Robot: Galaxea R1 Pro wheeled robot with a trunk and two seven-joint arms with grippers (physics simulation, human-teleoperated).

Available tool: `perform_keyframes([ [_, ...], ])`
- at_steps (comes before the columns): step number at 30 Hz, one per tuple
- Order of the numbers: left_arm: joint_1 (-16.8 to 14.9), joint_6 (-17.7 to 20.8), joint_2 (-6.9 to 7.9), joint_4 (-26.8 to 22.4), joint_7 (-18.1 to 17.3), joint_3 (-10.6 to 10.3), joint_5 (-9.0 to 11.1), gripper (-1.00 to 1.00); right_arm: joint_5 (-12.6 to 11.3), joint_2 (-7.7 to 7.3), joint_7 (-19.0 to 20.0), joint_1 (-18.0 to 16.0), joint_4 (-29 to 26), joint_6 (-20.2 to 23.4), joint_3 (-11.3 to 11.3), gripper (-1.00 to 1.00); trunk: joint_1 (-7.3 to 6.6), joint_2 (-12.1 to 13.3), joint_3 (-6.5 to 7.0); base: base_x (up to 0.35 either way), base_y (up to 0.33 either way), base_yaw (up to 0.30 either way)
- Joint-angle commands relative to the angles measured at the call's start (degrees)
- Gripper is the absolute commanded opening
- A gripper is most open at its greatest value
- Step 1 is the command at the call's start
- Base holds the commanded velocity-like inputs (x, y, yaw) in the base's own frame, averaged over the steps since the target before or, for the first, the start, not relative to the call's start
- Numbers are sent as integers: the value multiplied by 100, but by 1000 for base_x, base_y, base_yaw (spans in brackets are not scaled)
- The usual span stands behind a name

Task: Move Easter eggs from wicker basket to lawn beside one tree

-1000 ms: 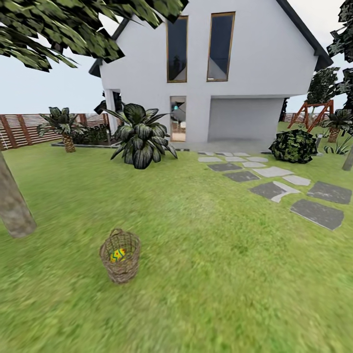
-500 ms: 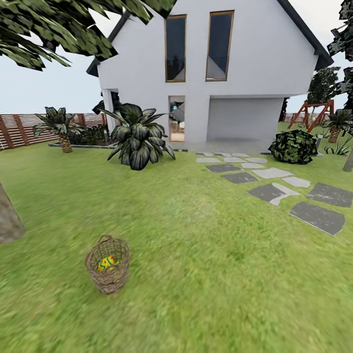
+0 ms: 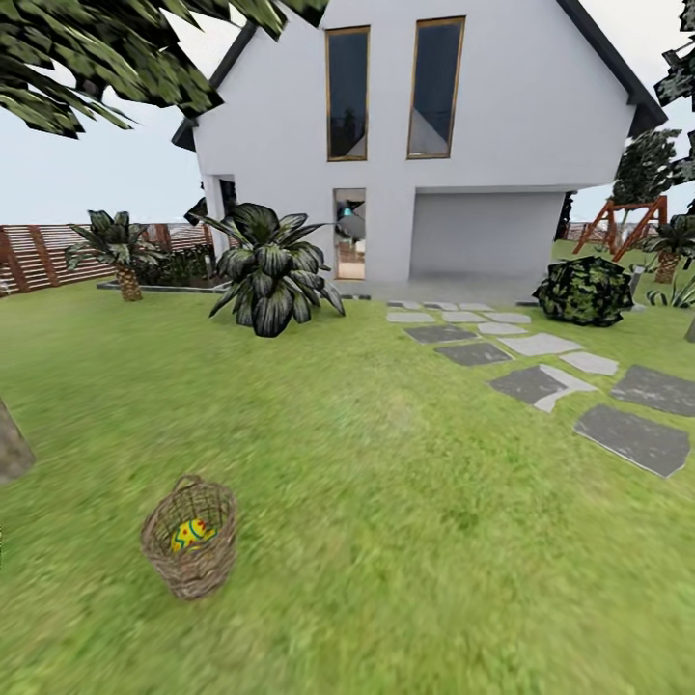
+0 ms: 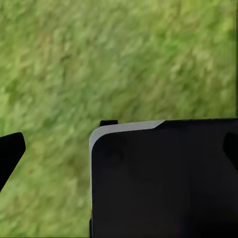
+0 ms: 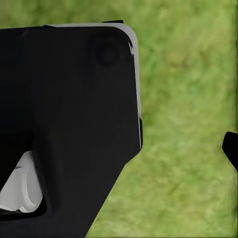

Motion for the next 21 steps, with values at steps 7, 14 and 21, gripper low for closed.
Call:
perform_keyframes([
  [7, -3, -17, -4, 7, 2, -10, -6, 100, 4, 3, 2, 1, 2, -19, -39, 100, 5, -4, -3, 257, -225, 236],
  [14, -3, -23, -6, 7, 2, -10, -6, 100, 4, 1, 2, 1, 5, -19, -39, 100, 5, -4, -3, 257, -225, 283],
  [21, -3, -38, -2, 7, 2, -10, -7, 100, 4, 1, 2, 1, 6, -19, -39, 100, 5, -4, -3, 257, -225, 289],
])
